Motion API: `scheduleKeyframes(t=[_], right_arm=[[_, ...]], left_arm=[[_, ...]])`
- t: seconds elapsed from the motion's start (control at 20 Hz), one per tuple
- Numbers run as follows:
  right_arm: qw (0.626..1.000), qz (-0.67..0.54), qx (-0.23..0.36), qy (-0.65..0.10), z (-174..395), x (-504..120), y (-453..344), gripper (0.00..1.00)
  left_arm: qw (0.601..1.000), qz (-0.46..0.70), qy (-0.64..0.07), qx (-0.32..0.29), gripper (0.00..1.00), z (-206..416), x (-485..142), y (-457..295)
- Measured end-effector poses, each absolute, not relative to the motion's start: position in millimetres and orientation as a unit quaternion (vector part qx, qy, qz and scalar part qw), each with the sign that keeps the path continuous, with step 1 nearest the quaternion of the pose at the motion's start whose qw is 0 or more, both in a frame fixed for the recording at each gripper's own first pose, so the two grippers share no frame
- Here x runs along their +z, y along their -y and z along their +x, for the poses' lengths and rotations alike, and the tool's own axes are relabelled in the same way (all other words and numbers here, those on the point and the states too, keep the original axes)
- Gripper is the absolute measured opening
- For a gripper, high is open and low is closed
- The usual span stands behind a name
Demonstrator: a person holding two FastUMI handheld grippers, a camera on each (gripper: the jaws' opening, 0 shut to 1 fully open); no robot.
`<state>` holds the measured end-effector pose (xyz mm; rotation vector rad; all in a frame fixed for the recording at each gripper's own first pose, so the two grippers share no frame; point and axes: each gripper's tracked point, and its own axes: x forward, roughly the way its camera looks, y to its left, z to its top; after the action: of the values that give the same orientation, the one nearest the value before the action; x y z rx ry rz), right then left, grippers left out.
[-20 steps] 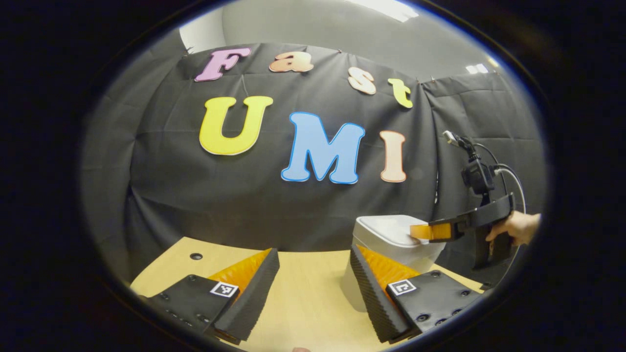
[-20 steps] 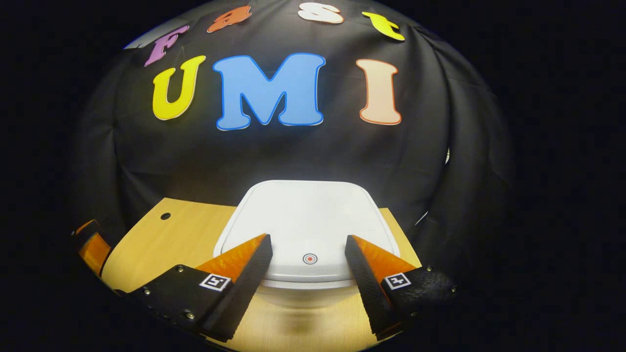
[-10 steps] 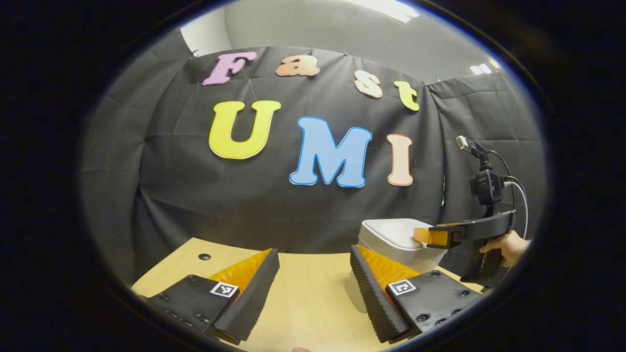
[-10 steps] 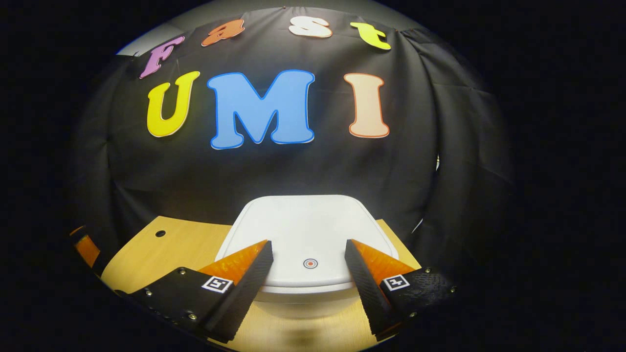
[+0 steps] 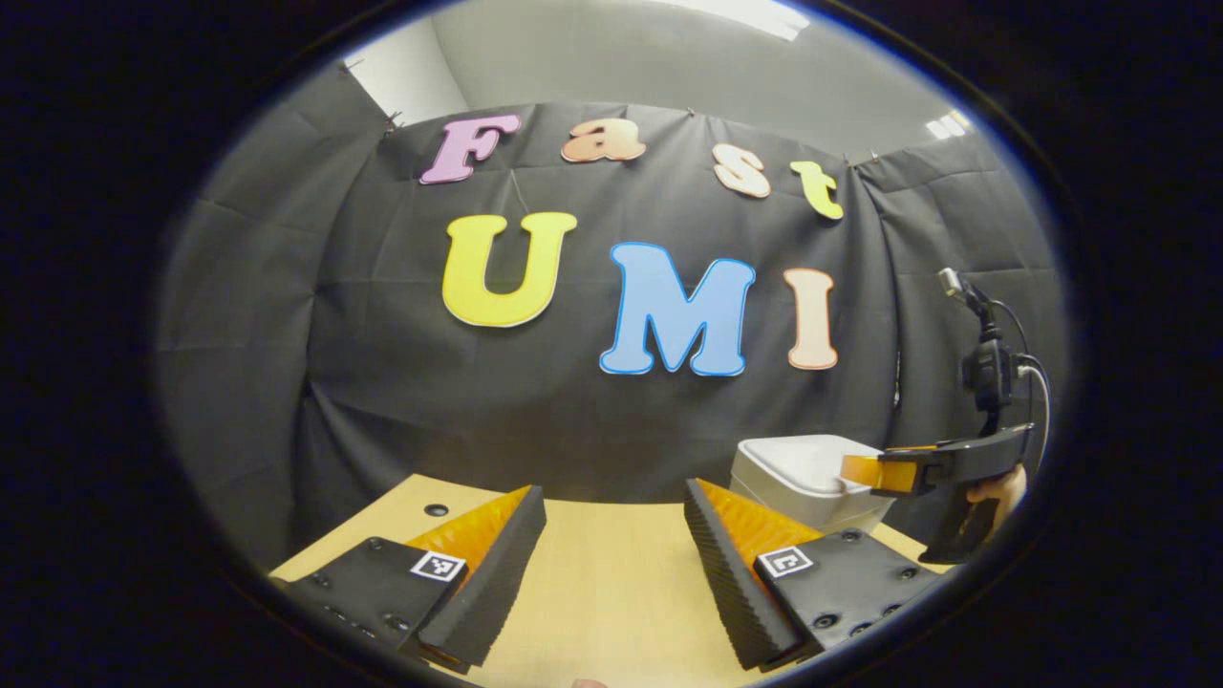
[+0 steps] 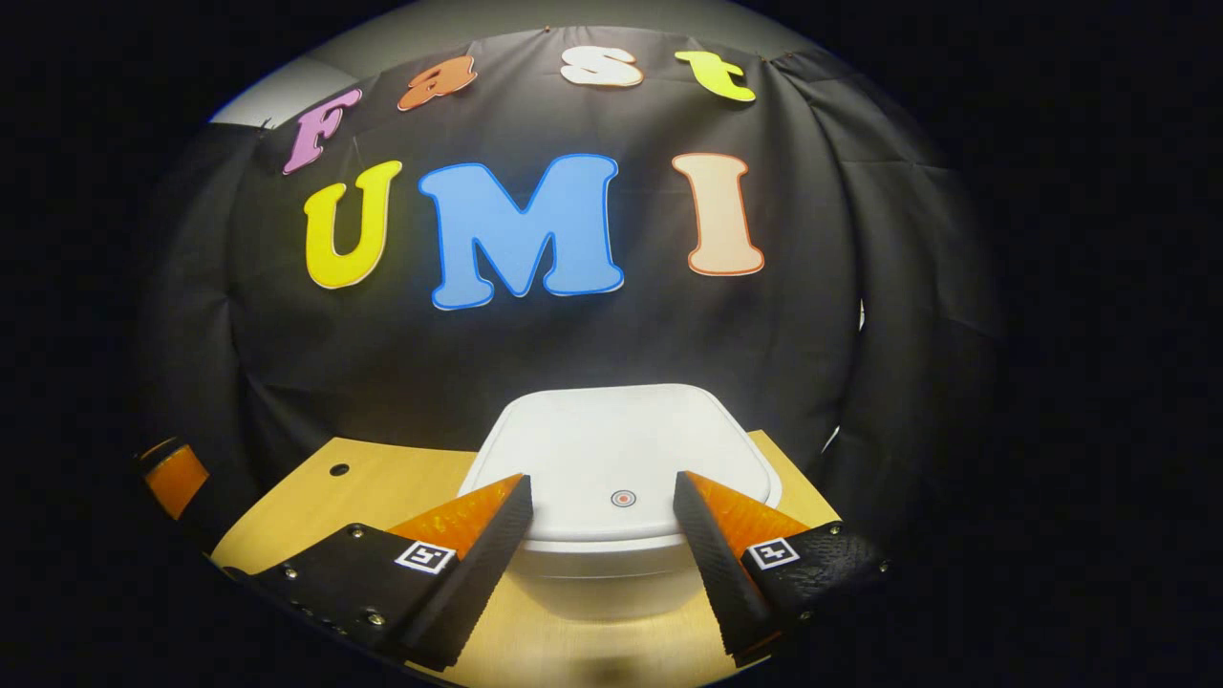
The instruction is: Press the lid of the desktop garbage bin to open it, pick up the crumpled paper on the desktop and throw it into the bin, then pick up the pop can on the desktop and drop it into the bin, and finally close the garbage bin lid.
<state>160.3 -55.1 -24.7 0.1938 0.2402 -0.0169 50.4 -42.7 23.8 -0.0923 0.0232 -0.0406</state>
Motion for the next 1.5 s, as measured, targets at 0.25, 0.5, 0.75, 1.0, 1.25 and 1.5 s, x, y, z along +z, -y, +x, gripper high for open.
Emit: scheduleKeyframes(t=[0.25,0.5,0.75,1.0,1.25,1.5], right_arm=[[0.992,0.094,0.015,-0.086,134.2,1.5,38.0,0.95],[0.996,0.072,0.021,-0.052,113.7,24.6,29.9,0.95],[0.999,0.042,0.008,-0.019,97.2,35.0,27.7,0.95],[0.999,0.032,0.0,0.011,83.4,43.3,27.4,0.95],[0.999,0.02,0.0,0.031,74.9,51.6,27.0,0.95],[0.999,0.012,0.012,0.038,69.3,53.5,26.9,0.94]], left_arm=[[0.999,-0.048,-0.007,-0.009,0.95,53.1,30.3,40.5],[0.999,-0.046,-0.002,-0.006,0.95,51.3,35.4,40.8],[0.999,-0.045,-0.004,-0.006,0.95,49.1,33.5,41.8],[0.999,-0.039,-0.003,-0.008,0.95,45.1,33.5,42.5],[1.0,-0.028,0.001,-0.01,0.95,42.2,35.1,49.5],[1.0,-0.025,0.002,0.001,0.95,34.8,32.8,54.8]])
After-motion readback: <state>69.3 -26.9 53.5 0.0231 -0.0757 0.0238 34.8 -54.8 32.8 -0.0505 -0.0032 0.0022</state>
